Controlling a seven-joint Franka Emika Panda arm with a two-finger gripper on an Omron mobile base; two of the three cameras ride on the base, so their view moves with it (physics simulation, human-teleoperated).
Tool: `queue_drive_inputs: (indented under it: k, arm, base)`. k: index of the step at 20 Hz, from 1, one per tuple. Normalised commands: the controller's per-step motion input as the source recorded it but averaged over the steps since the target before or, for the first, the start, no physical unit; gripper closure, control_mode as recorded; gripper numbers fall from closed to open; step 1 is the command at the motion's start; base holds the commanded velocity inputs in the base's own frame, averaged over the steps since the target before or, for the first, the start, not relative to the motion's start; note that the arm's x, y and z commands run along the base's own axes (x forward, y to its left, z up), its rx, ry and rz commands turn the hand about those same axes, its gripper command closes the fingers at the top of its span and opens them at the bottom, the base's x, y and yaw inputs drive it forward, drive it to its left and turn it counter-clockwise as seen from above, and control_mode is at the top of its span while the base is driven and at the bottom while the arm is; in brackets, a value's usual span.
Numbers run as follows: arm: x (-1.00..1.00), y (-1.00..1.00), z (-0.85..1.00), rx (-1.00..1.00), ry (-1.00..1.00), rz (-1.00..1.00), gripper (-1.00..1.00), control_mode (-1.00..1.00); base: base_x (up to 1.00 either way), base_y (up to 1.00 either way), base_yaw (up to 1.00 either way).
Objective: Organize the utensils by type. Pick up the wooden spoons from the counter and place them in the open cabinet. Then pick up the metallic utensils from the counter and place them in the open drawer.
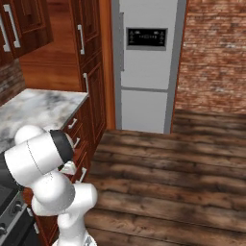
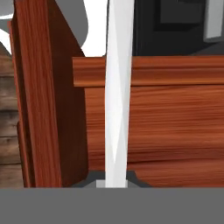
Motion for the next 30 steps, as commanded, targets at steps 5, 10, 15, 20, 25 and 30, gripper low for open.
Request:
queue_drive_inputs:
  k: [5,10,15,20,25,30]
  arm:
    - [0.15,0.0,-0.28,0.0,0.0,0.0,1.0,-1.0]
    - [0.15,-0.09,-0.37,0.0,0.0,-0.02,1.0,-1.0]
    - [0.16,-0.13,-0.42,0.0,0.0,-0.03,1.0,-1.0]
    - [0.2,-0.26,-0.47,-0.03,0.0,-0.06,1.0,-1.0]
    - [0.2,-0.8,-0.7,-0.14,0.0,-0.11,1.0,-1.0]
    - [0.17,-1.0,-0.77,-0.09,0.0,-0.12,1.0,-1.0]
  base:
    - [0.0,0.0,0.0]
    - [0.0,0.0,0.0]
    - [0.0,0.0,0.0]
    - [0.0,0.0,0.0]
    - [0.0,0.0,0.0]
    - [0.0,0.0,0.0]
